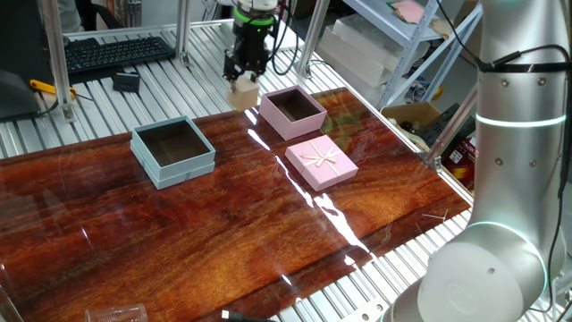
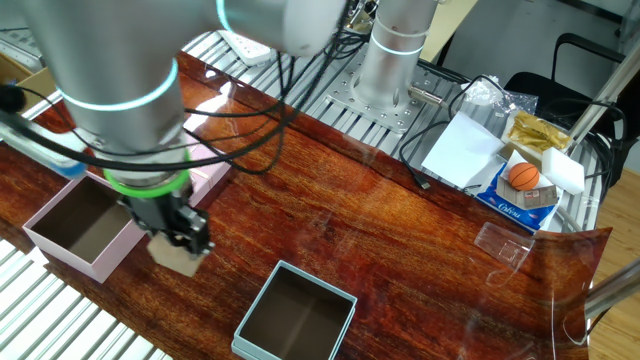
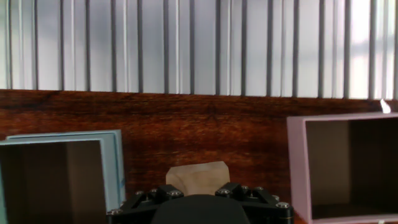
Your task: Move an object from one box to another
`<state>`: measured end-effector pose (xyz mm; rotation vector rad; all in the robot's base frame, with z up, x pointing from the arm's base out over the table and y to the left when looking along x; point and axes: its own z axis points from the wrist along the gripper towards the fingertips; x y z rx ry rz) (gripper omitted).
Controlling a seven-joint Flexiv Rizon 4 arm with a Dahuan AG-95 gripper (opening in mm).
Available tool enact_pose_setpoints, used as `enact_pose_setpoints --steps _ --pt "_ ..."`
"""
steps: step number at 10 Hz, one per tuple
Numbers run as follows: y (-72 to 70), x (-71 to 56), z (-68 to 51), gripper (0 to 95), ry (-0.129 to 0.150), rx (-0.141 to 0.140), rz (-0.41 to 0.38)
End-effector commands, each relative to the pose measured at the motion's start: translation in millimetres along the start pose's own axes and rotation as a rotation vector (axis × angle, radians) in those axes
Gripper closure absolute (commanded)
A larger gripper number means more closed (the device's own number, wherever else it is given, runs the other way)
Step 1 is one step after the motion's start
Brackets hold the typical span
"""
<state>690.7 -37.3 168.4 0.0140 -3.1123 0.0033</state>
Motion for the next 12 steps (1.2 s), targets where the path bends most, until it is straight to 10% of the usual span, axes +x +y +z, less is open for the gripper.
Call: enact_pose_setpoints --steps 1,12 --pt "14.5 10.0 -2.1 95.0 -0.001 -0.006 0.013" --pt "90.6 44.3 -3.9 95.0 0.000 -0.016 0.077"
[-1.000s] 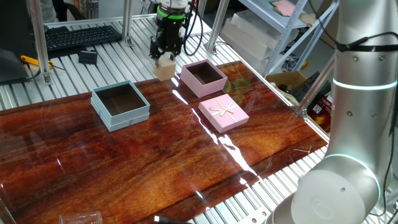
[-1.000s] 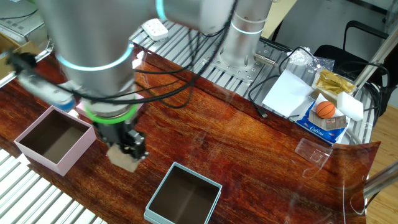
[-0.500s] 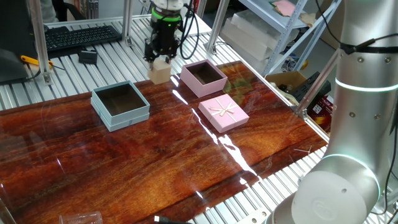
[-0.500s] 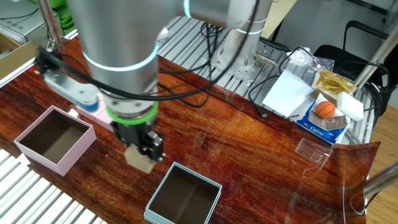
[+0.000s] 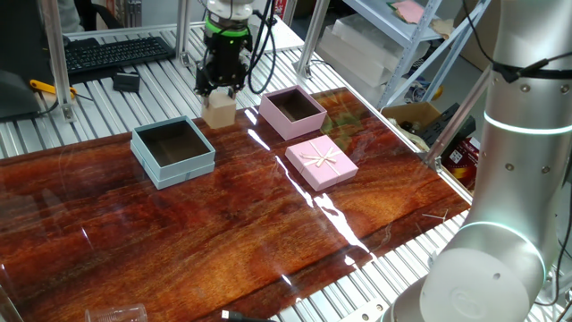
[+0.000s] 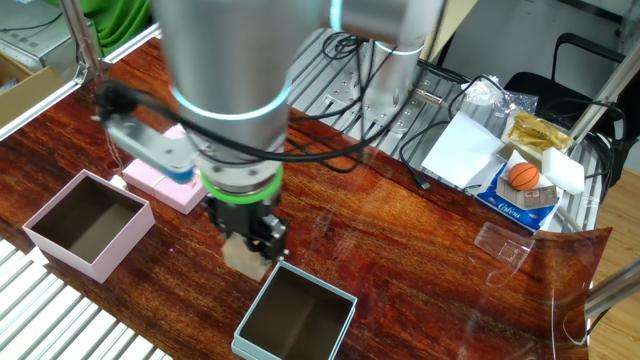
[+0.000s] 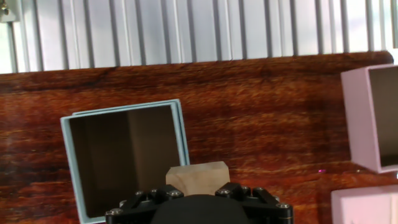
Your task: Move an object from one box to another
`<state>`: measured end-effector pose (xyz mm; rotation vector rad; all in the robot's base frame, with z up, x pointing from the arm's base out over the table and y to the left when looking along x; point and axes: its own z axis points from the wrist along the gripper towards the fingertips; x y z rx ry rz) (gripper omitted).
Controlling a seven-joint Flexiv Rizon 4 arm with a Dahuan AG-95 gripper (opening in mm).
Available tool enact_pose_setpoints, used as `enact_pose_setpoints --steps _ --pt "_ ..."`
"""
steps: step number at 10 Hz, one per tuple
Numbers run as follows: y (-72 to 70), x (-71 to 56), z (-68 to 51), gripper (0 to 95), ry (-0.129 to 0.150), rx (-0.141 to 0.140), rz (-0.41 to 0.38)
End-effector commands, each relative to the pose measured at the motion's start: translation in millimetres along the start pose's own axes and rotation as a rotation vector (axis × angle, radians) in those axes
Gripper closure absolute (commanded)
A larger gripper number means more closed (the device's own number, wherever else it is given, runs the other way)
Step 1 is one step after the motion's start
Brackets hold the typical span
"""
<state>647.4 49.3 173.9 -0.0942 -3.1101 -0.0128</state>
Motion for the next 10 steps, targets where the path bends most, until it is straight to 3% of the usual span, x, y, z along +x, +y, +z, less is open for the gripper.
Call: enact_pose_setpoints --steps 1,5,10 --pt "9.1 5.0 2.2 95.0 -0.002 -0.006 0.014" --pt "25.2 14.8 9.4 95.0 -0.012 -0.022 0.039" --pt "25.7 10.3 12.8 95.0 -0.012 -0.020 0.044"
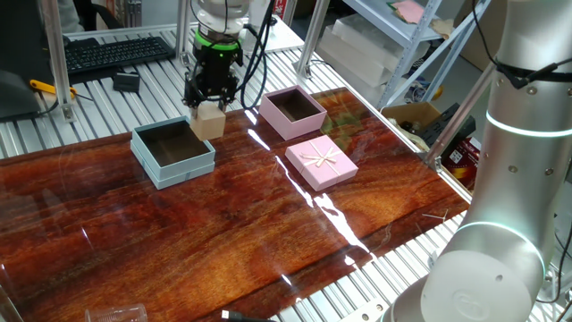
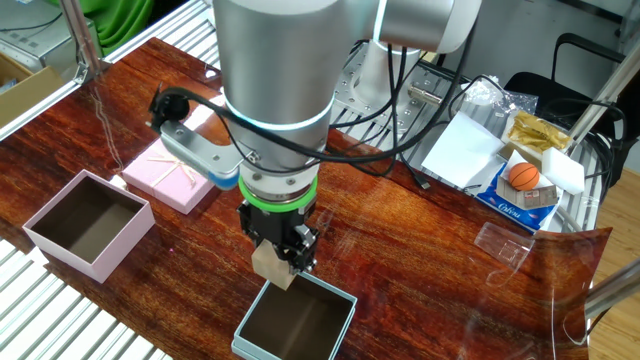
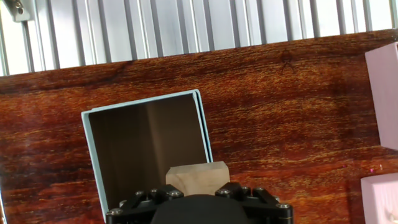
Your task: Move an object from one box to another
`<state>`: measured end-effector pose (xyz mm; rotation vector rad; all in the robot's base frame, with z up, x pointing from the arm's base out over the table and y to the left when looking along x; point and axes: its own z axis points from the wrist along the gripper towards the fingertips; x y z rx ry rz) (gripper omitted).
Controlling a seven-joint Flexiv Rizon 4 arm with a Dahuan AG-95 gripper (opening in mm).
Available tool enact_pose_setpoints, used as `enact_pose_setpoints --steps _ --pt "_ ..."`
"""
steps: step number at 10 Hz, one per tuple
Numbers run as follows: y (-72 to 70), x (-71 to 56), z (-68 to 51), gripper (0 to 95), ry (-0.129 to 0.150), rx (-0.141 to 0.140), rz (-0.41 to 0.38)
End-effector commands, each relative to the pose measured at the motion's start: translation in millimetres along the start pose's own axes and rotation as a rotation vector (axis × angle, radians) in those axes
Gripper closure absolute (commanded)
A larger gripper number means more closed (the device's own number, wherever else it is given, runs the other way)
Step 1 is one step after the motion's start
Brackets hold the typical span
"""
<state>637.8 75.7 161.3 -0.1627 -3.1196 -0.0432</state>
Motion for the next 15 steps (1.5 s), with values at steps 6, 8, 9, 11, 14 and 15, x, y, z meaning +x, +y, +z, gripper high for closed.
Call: enact_pose_setpoints --steps 6,8,9,11,14,15 --pt "0.0 -0.8 -0.3 95.0 -0.006 0.049 0.036" --pt "0.0 -0.8 -0.3 95.0 -0.009 0.051 0.034" --pt "0.0 -0.8 -0.3 95.0 -0.011 0.053 0.025" --pt "0.0 -0.8 -0.3 95.0 -0.014 0.058 -0.003" --pt "0.0 -0.8 -0.3 95.0 -0.015 0.070 -0.071" --pt "0.0 -0.8 -0.3 95.0 -0.014 0.070 -0.092"
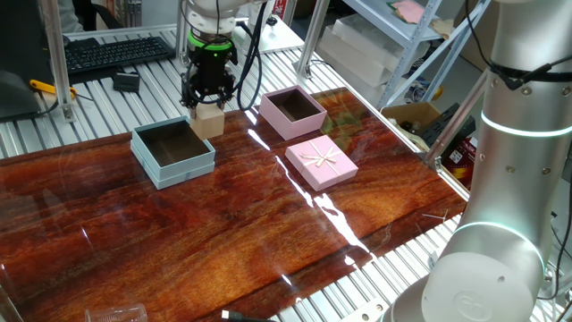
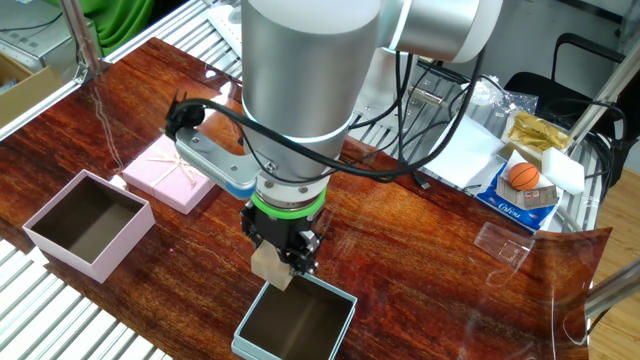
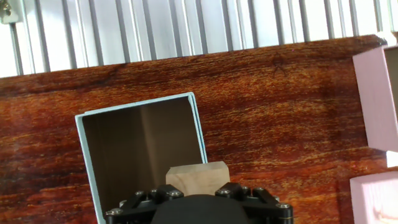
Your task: Move an object from one box to another
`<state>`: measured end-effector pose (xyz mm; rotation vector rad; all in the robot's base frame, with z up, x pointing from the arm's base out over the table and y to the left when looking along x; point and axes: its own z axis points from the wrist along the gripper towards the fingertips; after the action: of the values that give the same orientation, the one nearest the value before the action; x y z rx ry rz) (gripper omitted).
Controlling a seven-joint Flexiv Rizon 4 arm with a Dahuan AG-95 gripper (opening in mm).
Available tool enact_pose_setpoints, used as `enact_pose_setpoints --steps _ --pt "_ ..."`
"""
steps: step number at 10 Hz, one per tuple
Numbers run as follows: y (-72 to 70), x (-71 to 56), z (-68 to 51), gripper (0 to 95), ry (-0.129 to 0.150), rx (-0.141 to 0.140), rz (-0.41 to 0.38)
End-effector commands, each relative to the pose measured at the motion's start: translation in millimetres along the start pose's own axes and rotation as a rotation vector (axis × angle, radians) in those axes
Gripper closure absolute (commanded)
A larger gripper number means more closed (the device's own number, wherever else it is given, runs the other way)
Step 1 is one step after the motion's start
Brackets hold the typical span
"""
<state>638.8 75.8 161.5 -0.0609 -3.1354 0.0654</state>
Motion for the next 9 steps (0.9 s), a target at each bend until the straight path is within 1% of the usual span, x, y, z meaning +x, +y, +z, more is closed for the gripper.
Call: enact_pose_setpoints --steps 1,3,5,7,9 --pt "-0.2 0.1 -0.2 95.0 0.001 -0.003 -0.055" --pt "-0.2 0.1 -0.2 95.0 0.001 -0.014 -0.090" --pt "-0.2 0.1 -0.2 95.0 0.007 -0.013 -0.096" --pt "-0.2 0.1 -0.2 95.0 0.011 -0.014 -0.079" --pt "5.5 2.0 -3.0 95.0 0.012 -0.012 -0.053"
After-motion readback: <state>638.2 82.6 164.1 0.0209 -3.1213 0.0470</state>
